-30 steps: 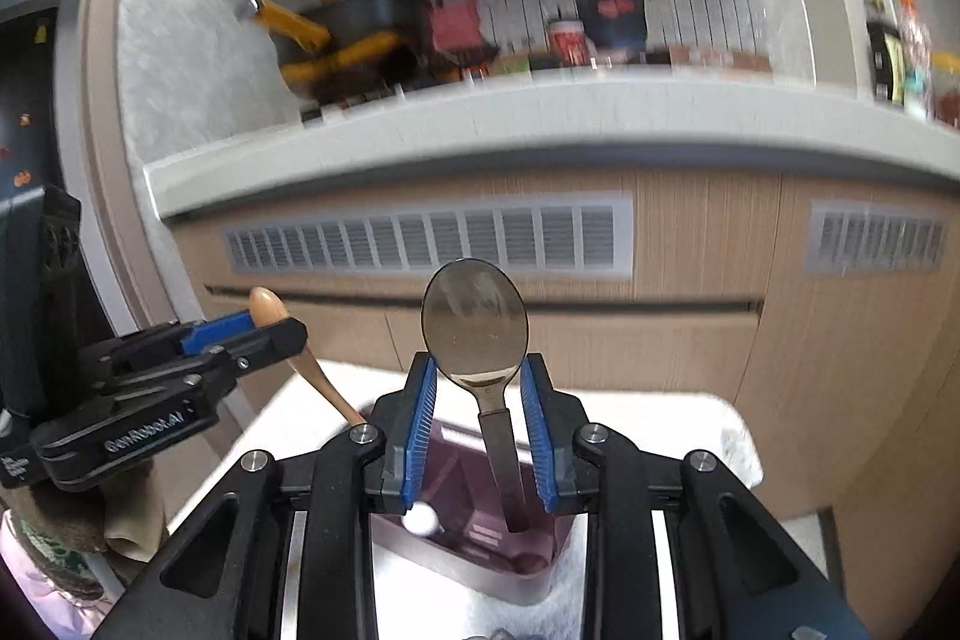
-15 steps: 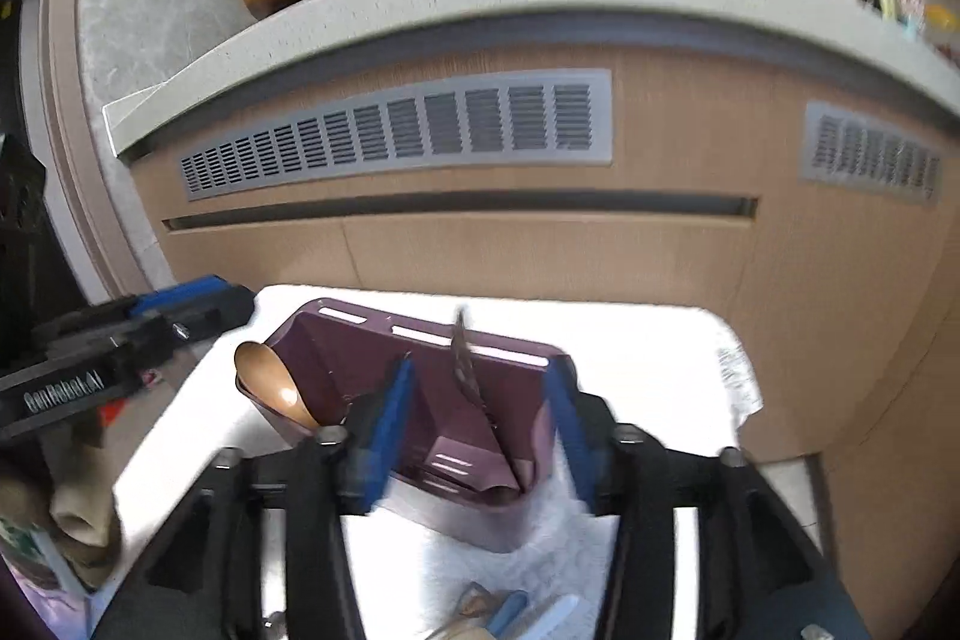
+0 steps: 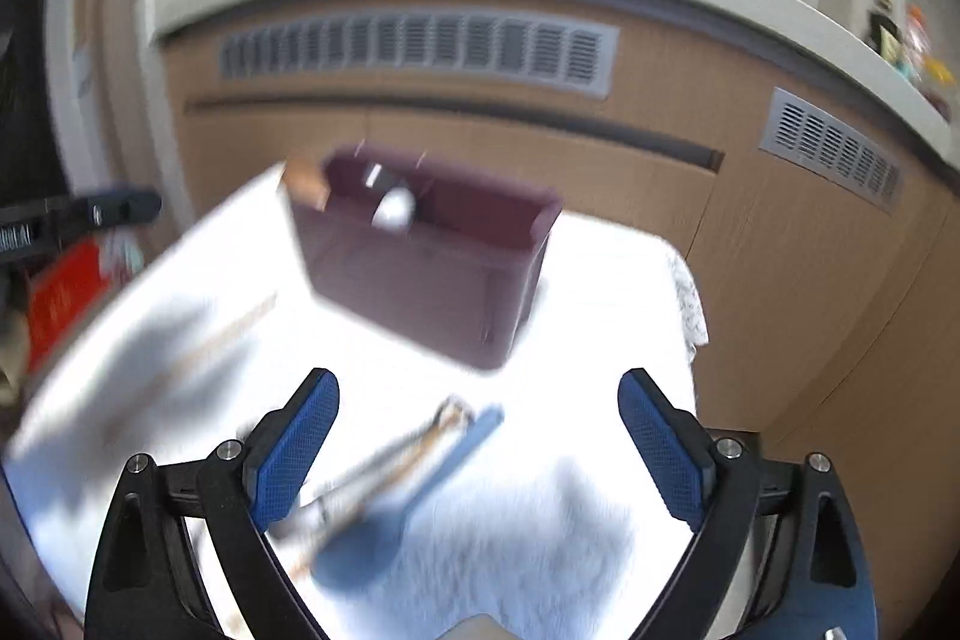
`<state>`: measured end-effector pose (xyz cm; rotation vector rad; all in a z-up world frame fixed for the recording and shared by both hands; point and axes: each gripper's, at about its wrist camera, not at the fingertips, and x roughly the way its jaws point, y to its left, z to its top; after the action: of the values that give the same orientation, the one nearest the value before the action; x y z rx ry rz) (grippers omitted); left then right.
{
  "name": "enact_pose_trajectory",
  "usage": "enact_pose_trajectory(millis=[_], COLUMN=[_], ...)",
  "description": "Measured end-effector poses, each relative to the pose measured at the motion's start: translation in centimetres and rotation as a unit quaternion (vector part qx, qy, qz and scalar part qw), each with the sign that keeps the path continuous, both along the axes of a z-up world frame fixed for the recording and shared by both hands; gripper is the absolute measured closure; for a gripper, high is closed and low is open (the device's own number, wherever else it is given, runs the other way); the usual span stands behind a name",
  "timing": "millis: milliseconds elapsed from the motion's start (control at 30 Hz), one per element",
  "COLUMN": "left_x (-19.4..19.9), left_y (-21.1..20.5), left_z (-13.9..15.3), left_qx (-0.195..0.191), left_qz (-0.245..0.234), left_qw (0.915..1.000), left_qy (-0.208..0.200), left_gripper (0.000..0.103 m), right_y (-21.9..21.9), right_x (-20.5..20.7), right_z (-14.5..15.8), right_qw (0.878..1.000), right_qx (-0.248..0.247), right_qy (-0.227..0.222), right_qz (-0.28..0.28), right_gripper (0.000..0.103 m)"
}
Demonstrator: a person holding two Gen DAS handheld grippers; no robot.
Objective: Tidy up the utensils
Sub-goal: 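Move the left gripper over a smoky spoon while the right moves toward the metal utensils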
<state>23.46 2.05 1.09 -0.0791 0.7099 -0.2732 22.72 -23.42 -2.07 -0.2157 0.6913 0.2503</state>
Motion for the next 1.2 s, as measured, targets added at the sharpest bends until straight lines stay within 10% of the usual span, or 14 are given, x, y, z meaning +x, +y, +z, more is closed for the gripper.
enact_pose_trajectory(millis=[167,400,700,900,1067,1200], left_x=[-4.0,-9.1,-10.1,-9.8,-9.6,-10.0], left_y=[-1.0,-3.2,-5.1,-4.7,-2.5,-1.0], left_z=[-3.7,-7.2,-8.4,-8.4,-7.1,-6.7], left_qx=[0.033,0.036,0.067,0.068,0.058,0.051], left_qz=[-0.052,-0.106,-0.068,-0.055,-0.023,-0.018], left_qw=[0.9968,0.9871,0.9901,0.9920,0.9960,0.9965], left_qy=[0.052,0.114,0.102,0.090,0.064,0.065], left_gripper=[0.036,0.037,0.063,0.089,0.091,0.090], right_y=[2.4,3.4,0.1,2.5,6.9,9.8], right_x=[-2.9,-4.8,-6.4,-7.8,-8.3,-8.6], right_z=[-3.4,-4.2,-3.4,-4.1,-4.7,-5.8], right_qw=[0.992,0.991,0.997,0.990,0.973,0.964], right_qx=[0.000,-0.003,0.015,0.046,0.052,0.032], right_qy=[0.085,0.096,0.071,0.097,0.139,0.158], right_qz=[0.094,0.096,0.026,0.090,0.174,0.212], right_gripper=[0.010,0.013,0.012,0.012,0.051,0.053])
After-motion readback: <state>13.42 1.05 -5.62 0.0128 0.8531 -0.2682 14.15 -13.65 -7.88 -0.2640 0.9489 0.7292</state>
